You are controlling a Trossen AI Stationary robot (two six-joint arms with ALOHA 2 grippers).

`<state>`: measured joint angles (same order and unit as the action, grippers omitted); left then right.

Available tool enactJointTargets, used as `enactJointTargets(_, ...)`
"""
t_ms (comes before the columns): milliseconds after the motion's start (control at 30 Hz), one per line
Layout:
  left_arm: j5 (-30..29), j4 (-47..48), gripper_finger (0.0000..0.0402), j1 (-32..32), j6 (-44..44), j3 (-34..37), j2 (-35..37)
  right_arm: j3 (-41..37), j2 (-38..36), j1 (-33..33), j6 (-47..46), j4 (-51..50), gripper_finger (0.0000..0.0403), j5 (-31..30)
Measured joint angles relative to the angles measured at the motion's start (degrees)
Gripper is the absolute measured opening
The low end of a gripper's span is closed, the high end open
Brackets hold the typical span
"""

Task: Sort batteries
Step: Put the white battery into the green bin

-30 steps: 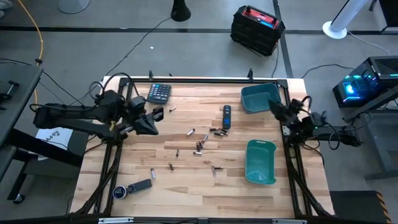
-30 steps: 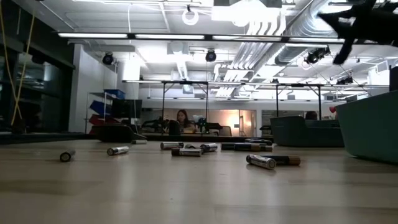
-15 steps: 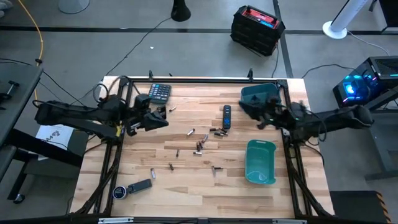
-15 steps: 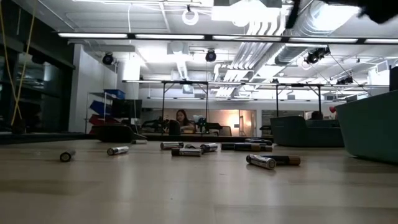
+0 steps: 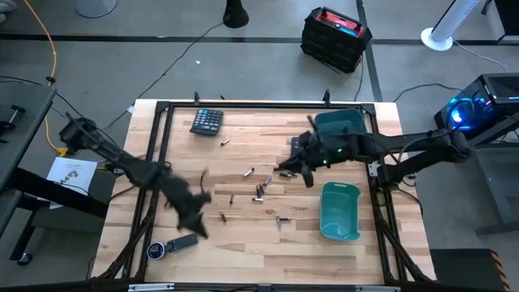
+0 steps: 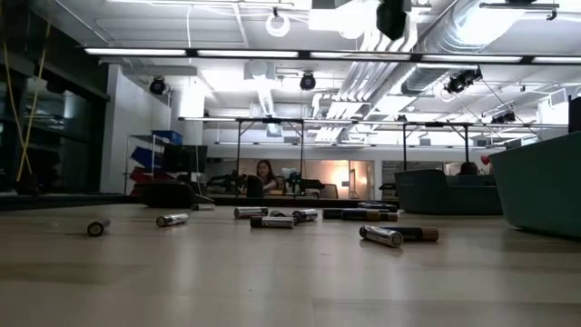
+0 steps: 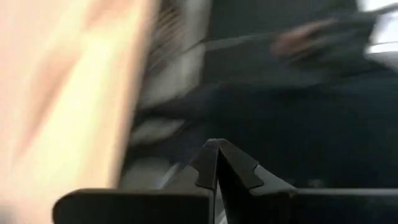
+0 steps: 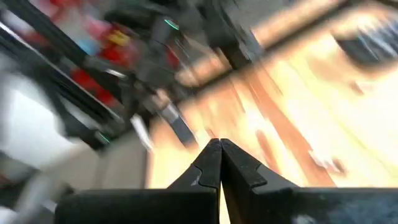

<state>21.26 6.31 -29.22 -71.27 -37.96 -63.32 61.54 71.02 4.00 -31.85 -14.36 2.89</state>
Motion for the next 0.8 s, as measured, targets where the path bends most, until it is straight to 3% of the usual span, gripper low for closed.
enactJointTargets(100,-0.94,11.54,0.001,-4.85,-6.44,0.09,-3.97,2.02,1.15,1.96,-0.56,-10.49,0.0016,-3.25)
enactJointTargets(200,-1.03,17.09,0.0028,-7.87,-11.52,0.09,-6.87,2.14,1.54,3.77,-2.66,-15.05,0.0044,-6.41)
enactJointTargets(300,-2.24,19.48,0.0047,-8.82,-16.37,0.09,-8.8,2.14,1.52,5.26,-4.19,-17.36,0.008,-11.64)
enactJointTargets(500,-14.1,19.34,0.0084,-8.69,-28.52,0.07,-9.36,2.14,1.47,6.31,-5.42,-20.56,0.0143,-17.34)
enactJointTargets(800,-17.38,25.32,0.0111,-8.63,-44.37,0.03,-12.36,2.14,1.47,5.12,-2.67,-21.25,0.0165,-19.44)
